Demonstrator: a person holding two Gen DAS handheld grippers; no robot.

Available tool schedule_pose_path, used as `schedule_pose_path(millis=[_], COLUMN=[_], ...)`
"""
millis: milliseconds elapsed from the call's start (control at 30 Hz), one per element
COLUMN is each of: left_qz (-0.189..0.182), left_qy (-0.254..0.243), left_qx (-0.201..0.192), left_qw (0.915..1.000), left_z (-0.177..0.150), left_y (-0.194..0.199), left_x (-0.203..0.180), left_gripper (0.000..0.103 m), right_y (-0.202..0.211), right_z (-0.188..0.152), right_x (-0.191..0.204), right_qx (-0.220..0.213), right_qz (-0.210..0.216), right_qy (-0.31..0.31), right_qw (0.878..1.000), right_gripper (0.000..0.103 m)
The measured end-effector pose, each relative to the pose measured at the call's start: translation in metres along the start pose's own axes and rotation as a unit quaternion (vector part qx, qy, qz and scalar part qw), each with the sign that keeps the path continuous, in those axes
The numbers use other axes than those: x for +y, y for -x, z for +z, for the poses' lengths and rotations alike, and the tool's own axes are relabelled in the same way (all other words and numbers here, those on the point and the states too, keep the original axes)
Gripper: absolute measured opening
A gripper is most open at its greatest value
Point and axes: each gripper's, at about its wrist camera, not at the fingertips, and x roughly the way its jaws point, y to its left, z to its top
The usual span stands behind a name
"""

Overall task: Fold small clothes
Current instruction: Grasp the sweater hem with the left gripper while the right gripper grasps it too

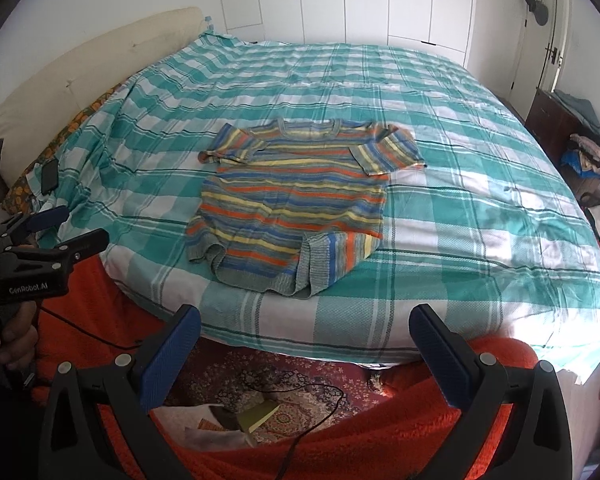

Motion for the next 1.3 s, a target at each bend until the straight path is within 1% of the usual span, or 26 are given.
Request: schedule_pose_path(millis=[67,167,233,300,333,400,467,533,567,600,633,667,700,733,767,800,833,867,900,933,1000,1067,1167,1233,1267,1300], left_qz=[0.0,0.001,0.008,0.009,0.006,-0.014,-0.038,-0.041,-0.036,-0.026,-0.027,-0.044,-0.061,-0.074,-0.078,-0.082,-0.091,-0.101,-0.113,-0.127,-0.144,-0.156,-0.151,-0.138,-0.126,-0.111], left_qy=[0.021,0.071,0.099,0.114,0.117,0.121,0.11,0.09,0.089,0.101,0.115,0.143,0.161,0.177,0.179,0.175,0.166,0.155,0.149,0.15,0.147,0.13,0.115,0.11,0.109,0.115], left_qx=[0.012,0.038,0.052,0.067,0.071,0.078,0.088,0.099,0.109,0.131,0.143,0.157,0.158,0.157,0.159,0.162,0.164,0.168,0.181,0.186,0.175,0.174,0.175,0.184,0.189,0.197], left_qw=[0.9997,0.9967,0.9936,0.9912,0.9906,0.9895,0.9894,0.9901,0.9894,0.9859,0.9826,0.9763,0.9724,0.9688,0.9678,0.9676,0.9681,0.9682,0.9656,0.9626,0.9627,0.9634,0.9661,0.967,0.9678,0.9673], left_z=[0.001,0.0,-0.005,-0.01,-0.011,-0.015,-0.013,-0.008,-0.007,-0.006,-0.007,-0.008,-0.01,-0.011,-0.012,-0.011,-0.009,-0.008,-0.009,-0.01,-0.012,-0.015,-0.025,-0.033,-0.034,-0.037], left_y=[-0.011,-0.03,-0.042,-0.056,-0.06,-0.077,-0.098,-0.125,-0.138,-0.157,-0.166,-0.18,-0.187,-0.197,-0.204,-0.211,-0.217,-0.222,-0.226,-0.224,-0.212,-0.194,-0.174,-0.175,-0.178,-0.181], left_x=[0.011,0.033,0.045,0.051,0.052,0.053,0.047,0.041,0.04,0.043,0.049,0.056,0.061,0.065,0.064,0.063,0.06,0.056,0.053,0.052,0.052,0.052,0.054,0.057,0.058,0.06], left_gripper=[0.102,0.102,0.102,0.101,0.101,0.101,0.1,0.097,0.091,0.085,0.084,0.084,0.084,0.084,0.084,0.078,0.067,0.031,0.0,0.004,0.001,0.001,0.001,0.002,0.006,0.014], right_y=[-0.01,-0.027,-0.04,-0.054,-0.064,-0.08,-0.098,-0.121,-0.135,-0.148,-0.169,-0.185,-0.197,-0.214,-0.224,-0.234,-0.241,-0.244,-0.241,-0.232,-0.205,-0.179,-0.154,-0.154,-0.158,-0.161], right_z=[0.003,0.005,0.003,-0.001,-0.004,-0.005,-0.001,0.009,0.016,0.021,0.028,0.033,0.036,0.038,0.039,0.038,0.036,0.031,0.028,0.026,0.02,0.009,-0.014,-0.025,-0.032,-0.036], right_x=[-0.008,-0.023,-0.032,-0.042,-0.049,-0.055,-0.054,-0.048,-0.045,-0.043,-0.037,-0.032,-0.03,-0.025,-0.025,-0.029,-0.037,-0.054,-0.063,-0.074,-0.09,-0.109,-0.136,-0.147,-0.152,-0.156], right_qx=[0.0,0.007,0.009,0.02,0.029,0.036,0.045,0.055,0.057,0.059,0.071,0.083,0.091,0.097,0.094,0.089,0.089,0.091,0.089,0.082,0.065,0.062,0.075,0.086,0.093,0.1], right_qz=[-0.005,-0.012,-0.005,0.018,0.043,0.081,0.082,0.071,0.072,0.074,0.071,0.066,0.065,0.063,0.055,0.038,0.032,0.05,0.062,0.071,0.075,0.076,0.061,0.059,0.06,0.064], right_qy=[-0.01,-0.034,-0.047,-0.068,-0.089,-0.109,-0.098,-0.076,-0.069,-0.062,-0.057,-0.061,-0.062,-0.063,-0.066,-0.074,-0.093,-0.137,-0.159,-0.173,-0.174,-0.183,-0.193,-0.199,-0.203,-0.209], right_qw=[1.0,0.999,0.999,0.997,0.995,0.99,0.991,0.993,0.993,0.994,0.993,0.993,0.992,0.991,0.992,0.993,0.991,0.985,0.981,0.979,0.98,0.978,0.976,0.974,0.973,0.971], right_gripper=[0.103,0.103,0.103,0.103,0.103,0.102,0.1,0.09,0.089,0.088,0.087,0.087,0.087,0.084,0.079,0.049,0.004,0.002,0.002,0.002,0.002,0.002,0.001,0.001,0.001,0.003])
